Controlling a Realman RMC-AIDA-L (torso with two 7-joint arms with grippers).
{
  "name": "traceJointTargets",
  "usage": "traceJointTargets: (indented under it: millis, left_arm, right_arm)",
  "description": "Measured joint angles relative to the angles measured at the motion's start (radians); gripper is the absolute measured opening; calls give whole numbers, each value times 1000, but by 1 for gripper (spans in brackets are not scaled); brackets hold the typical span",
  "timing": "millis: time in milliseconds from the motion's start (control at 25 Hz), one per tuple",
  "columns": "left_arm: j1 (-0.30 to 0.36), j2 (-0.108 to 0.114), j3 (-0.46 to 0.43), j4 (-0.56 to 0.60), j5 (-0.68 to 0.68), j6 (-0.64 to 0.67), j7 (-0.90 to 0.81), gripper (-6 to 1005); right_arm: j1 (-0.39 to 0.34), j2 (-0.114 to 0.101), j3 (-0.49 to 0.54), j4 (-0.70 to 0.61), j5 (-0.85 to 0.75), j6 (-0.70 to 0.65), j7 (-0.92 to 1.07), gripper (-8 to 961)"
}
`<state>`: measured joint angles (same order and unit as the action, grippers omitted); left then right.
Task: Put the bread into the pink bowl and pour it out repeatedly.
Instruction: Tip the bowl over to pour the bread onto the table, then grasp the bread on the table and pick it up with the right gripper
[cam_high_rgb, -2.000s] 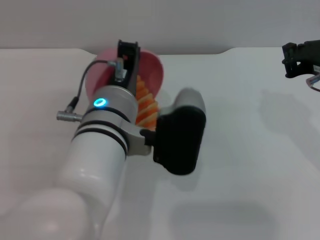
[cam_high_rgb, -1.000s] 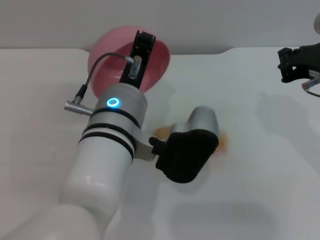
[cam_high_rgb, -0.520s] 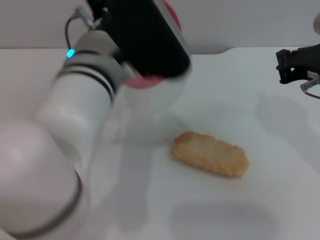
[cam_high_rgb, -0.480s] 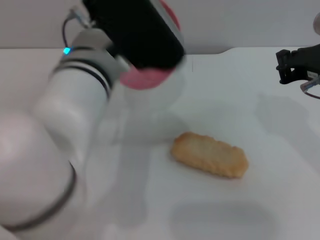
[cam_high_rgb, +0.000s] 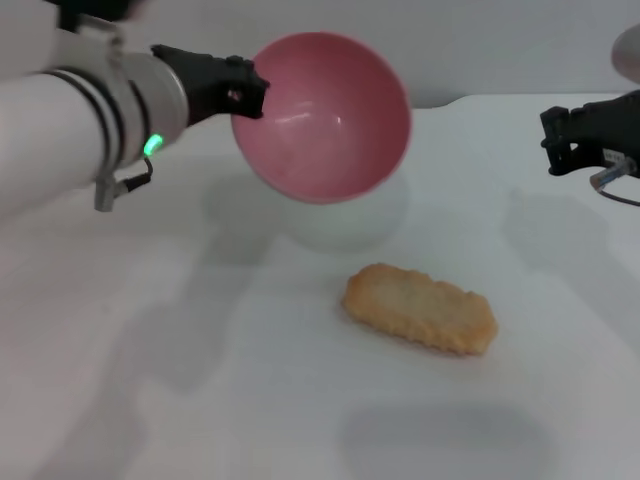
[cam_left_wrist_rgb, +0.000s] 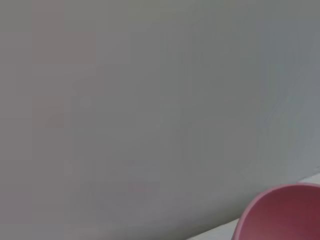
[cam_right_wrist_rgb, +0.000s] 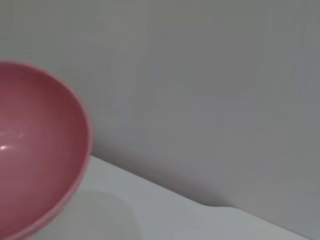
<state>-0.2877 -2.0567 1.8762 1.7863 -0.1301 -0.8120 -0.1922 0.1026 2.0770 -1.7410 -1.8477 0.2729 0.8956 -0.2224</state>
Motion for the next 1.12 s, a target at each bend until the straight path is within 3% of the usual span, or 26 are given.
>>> traceJointTargets:
  millis: [200,280,520,760,1120]
  left_arm:
    - [53,1,-151,-5,-374,77,221,29]
    - [61,-1,-182,-9,-433,82,259,29]
    - [46,-4,-242,-66,-384,65,231,30]
    - [-16,-5,-260,-144,-219,-23,109,30]
    - [-44,-4,-264,-170,-169,-83,80,29]
  right_arm:
    - [16,-1,0,-11,0,64,0,-1]
    - [28,-1,0,-12,0,97,0,-1]
    - [60,-2,3,-13,45,189,-5,-1]
    - [119,-1,1,24,51,258,12,0]
    - [225,0,-4,197,153,254,25,4]
